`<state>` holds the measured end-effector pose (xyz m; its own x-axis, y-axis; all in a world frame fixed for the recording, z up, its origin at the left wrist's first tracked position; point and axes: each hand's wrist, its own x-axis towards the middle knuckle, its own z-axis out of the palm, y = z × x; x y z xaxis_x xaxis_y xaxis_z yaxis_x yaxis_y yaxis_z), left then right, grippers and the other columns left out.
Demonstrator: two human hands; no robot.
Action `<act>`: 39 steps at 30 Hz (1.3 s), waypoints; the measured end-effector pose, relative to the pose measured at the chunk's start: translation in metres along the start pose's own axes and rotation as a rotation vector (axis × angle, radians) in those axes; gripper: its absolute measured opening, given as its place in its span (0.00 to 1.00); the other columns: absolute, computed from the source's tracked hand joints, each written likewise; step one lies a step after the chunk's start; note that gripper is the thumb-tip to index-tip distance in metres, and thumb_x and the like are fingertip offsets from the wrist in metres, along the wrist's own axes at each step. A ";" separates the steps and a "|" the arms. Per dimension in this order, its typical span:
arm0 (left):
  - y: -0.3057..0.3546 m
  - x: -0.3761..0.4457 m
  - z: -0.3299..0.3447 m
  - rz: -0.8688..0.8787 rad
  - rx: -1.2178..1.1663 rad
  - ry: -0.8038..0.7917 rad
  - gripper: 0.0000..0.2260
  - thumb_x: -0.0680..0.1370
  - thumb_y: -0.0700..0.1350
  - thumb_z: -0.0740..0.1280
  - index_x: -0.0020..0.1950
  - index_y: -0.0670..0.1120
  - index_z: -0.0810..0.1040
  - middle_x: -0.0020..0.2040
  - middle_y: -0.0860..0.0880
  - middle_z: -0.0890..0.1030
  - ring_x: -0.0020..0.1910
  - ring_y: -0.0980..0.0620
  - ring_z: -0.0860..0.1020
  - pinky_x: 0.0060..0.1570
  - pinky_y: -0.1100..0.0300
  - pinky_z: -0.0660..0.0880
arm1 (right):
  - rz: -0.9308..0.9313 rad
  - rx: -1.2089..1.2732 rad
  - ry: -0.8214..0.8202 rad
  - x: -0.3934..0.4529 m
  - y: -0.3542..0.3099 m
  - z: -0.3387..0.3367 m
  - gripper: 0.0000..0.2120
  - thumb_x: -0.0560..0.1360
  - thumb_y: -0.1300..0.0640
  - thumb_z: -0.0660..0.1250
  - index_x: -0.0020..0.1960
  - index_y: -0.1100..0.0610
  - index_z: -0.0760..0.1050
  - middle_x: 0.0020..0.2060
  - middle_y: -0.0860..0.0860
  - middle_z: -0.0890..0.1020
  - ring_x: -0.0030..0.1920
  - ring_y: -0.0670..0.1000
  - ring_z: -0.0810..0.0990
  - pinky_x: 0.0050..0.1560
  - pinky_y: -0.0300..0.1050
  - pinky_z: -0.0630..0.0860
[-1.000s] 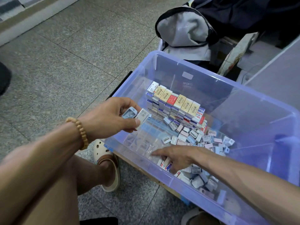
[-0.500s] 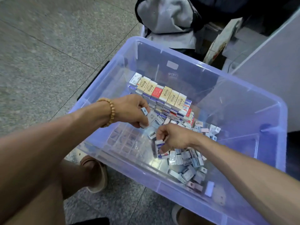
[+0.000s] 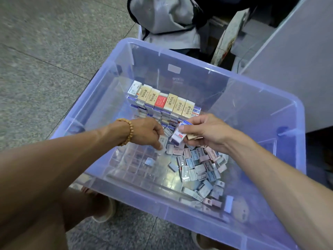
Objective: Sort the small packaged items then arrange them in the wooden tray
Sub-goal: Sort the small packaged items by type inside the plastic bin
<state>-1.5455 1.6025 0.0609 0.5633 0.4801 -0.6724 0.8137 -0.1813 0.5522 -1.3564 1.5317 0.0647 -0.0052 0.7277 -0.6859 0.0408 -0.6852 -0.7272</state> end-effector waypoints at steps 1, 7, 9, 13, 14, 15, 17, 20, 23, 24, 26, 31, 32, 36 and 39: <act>-0.001 -0.001 -0.002 -0.013 -0.084 0.033 0.07 0.73 0.41 0.74 0.46 0.43 0.77 0.31 0.53 0.76 0.30 0.56 0.72 0.37 0.63 0.71 | -0.003 0.044 -0.008 -0.002 -0.002 0.002 0.03 0.73 0.63 0.74 0.42 0.59 0.81 0.31 0.53 0.82 0.31 0.47 0.82 0.35 0.37 0.80; 0.011 -0.032 -0.010 -0.062 -0.997 0.013 0.11 0.78 0.30 0.59 0.54 0.40 0.78 0.50 0.40 0.84 0.42 0.47 0.84 0.41 0.60 0.81 | -0.092 0.295 -0.026 -0.009 -0.018 0.015 0.02 0.76 0.62 0.70 0.47 0.61 0.81 0.35 0.53 0.84 0.33 0.46 0.82 0.34 0.37 0.81; 0.012 -0.042 -0.013 -0.006 -1.104 0.021 0.10 0.79 0.32 0.61 0.55 0.42 0.78 0.48 0.43 0.84 0.43 0.47 0.83 0.40 0.62 0.80 | -0.124 0.357 -0.030 -0.009 -0.023 0.021 0.03 0.76 0.62 0.69 0.48 0.61 0.81 0.37 0.54 0.85 0.33 0.46 0.83 0.34 0.37 0.81; 0.011 -0.052 -0.014 -0.006 -1.074 0.126 0.07 0.78 0.33 0.65 0.52 0.42 0.78 0.43 0.44 0.83 0.37 0.51 0.83 0.35 0.64 0.79 | -0.168 0.344 -0.041 -0.007 -0.026 0.032 0.07 0.77 0.60 0.68 0.50 0.63 0.82 0.40 0.55 0.85 0.36 0.48 0.83 0.39 0.37 0.82; 0.009 -0.054 -0.014 -0.043 -1.044 0.153 0.06 0.78 0.34 0.66 0.52 0.41 0.79 0.44 0.43 0.83 0.36 0.51 0.83 0.34 0.63 0.79 | -0.173 0.320 -0.034 -0.006 -0.026 0.035 0.07 0.78 0.59 0.68 0.51 0.63 0.81 0.39 0.55 0.85 0.35 0.47 0.82 0.37 0.37 0.82; 0.007 -0.055 -0.016 -0.087 -1.032 0.189 0.06 0.77 0.34 0.66 0.53 0.39 0.78 0.44 0.42 0.83 0.36 0.51 0.83 0.34 0.63 0.79 | -0.174 0.299 -0.018 -0.004 -0.027 0.037 0.07 0.78 0.59 0.68 0.50 0.63 0.81 0.37 0.55 0.84 0.33 0.47 0.82 0.34 0.36 0.81; 0.000 -0.058 -0.019 -0.182 -1.047 0.277 0.07 0.77 0.34 0.67 0.54 0.36 0.77 0.43 0.39 0.82 0.34 0.50 0.83 0.33 0.61 0.80 | -0.167 0.267 0.054 -0.001 -0.031 0.040 0.07 0.79 0.58 0.68 0.48 0.62 0.80 0.34 0.54 0.83 0.28 0.46 0.81 0.28 0.35 0.79; -0.006 -0.066 -0.021 -0.253 -1.063 0.339 0.02 0.77 0.33 0.66 0.48 0.35 0.76 0.41 0.38 0.81 0.33 0.50 0.83 0.33 0.60 0.81 | -0.177 0.140 0.225 0.013 -0.040 0.042 0.09 0.81 0.56 0.67 0.44 0.59 0.78 0.28 0.53 0.81 0.25 0.48 0.80 0.22 0.36 0.74; -0.008 -0.071 -0.017 -0.272 -1.077 0.334 0.04 0.77 0.33 0.66 0.52 0.35 0.75 0.38 0.40 0.81 0.31 0.52 0.82 0.32 0.60 0.81 | -0.187 -0.067 0.231 0.031 -0.059 0.049 0.10 0.81 0.57 0.66 0.44 0.62 0.78 0.31 0.56 0.81 0.24 0.48 0.80 0.21 0.37 0.72; -0.009 -0.071 -0.016 -0.276 -1.077 0.334 0.06 0.78 0.33 0.66 0.54 0.35 0.74 0.38 0.41 0.81 0.31 0.52 0.82 0.32 0.60 0.81 | -0.171 -0.136 0.208 0.036 -0.066 0.054 0.10 0.81 0.58 0.66 0.45 0.63 0.78 0.32 0.56 0.81 0.23 0.47 0.80 0.21 0.36 0.72; -0.009 -0.071 -0.017 -0.276 -1.080 0.342 0.06 0.78 0.33 0.66 0.54 0.36 0.74 0.38 0.41 0.81 0.32 0.52 0.81 0.32 0.60 0.81 | -0.137 -0.251 0.184 0.045 -0.076 0.066 0.08 0.80 0.61 0.65 0.43 0.62 0.77 0.27 0.55 0.79 0.21 0.45 0.78 0.19 0.34 0.69; -0.009 -0.067 -0.019 -0.266 -1.091 0.354 0.09 0.78 0.34 0.67 0.57 0.35 0.75 0.40 0.40 0.81 0.33 0.51 0.81 0.32 0.62 0.81 | -0.136 -0.238 0.264 0.063 -0.085 0.082 0.06 0.79 0.61 0.68 0.45 0.63 0.79 0.30 0.57 0.81 0.21 0.45 0.78 0.20 0.34 0.69; -0.008 -0.066 -0.018 -0.260 -1.091 0.347 0.08 0.78 0.34 0.67 0.57 0.35 0.75 0.40 0.40 0.81 0.33 0.51 0.81 0.33 0.62 0.81 | -0.141 -0.186 0.268 0.064 -0.084 0.084 0.09 0.79 0.59 0.68 0.44 0.63 0.79 0.31 0.57 0.81 0.22 0.45 0.79 0.20 0.34 0.69; -0.009 -0.063 -0.020 -0.253 -1.090 0.347 0.08 0.78 0.34 0.66 0.57 0.36 0.75 0.41 0.40 0.81 0.34 0.52 0.81 0.33 0.63 0.81 | -0.142 0.053 0.260 0.057 -0.078 0.081 0.09 0.80 0.63 0.64 0.41 0.61 0.77 0.34 0.57 0.84 0.30 0.50 0.82 0.27 0.40 0.76; -0.009 -0.061 -0.022 -0.264 -1.084 0.357 0.09 0.78 0.34 0.66 0.58 0.36 0.74 0.43 0.40 0.81 0.35 0.51 0.81 0.32 0.62 0.81 | -0.133 0.129 0.307 0.048 -0.069 0.067 0.09 0.75 0.72 0.61 0.45 0.61 0.77 0.44 0.59 0.83 0.38 0.53 0.84 0.41 0.46 0.83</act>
<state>-1.5898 1.5938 0.1078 0.1827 0.6382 -0.7479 0.2543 0.7042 0.6629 -1.4264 1.6123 0.0802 0.2992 0.7733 -0.5591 -0.0662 -0.5677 -0.8206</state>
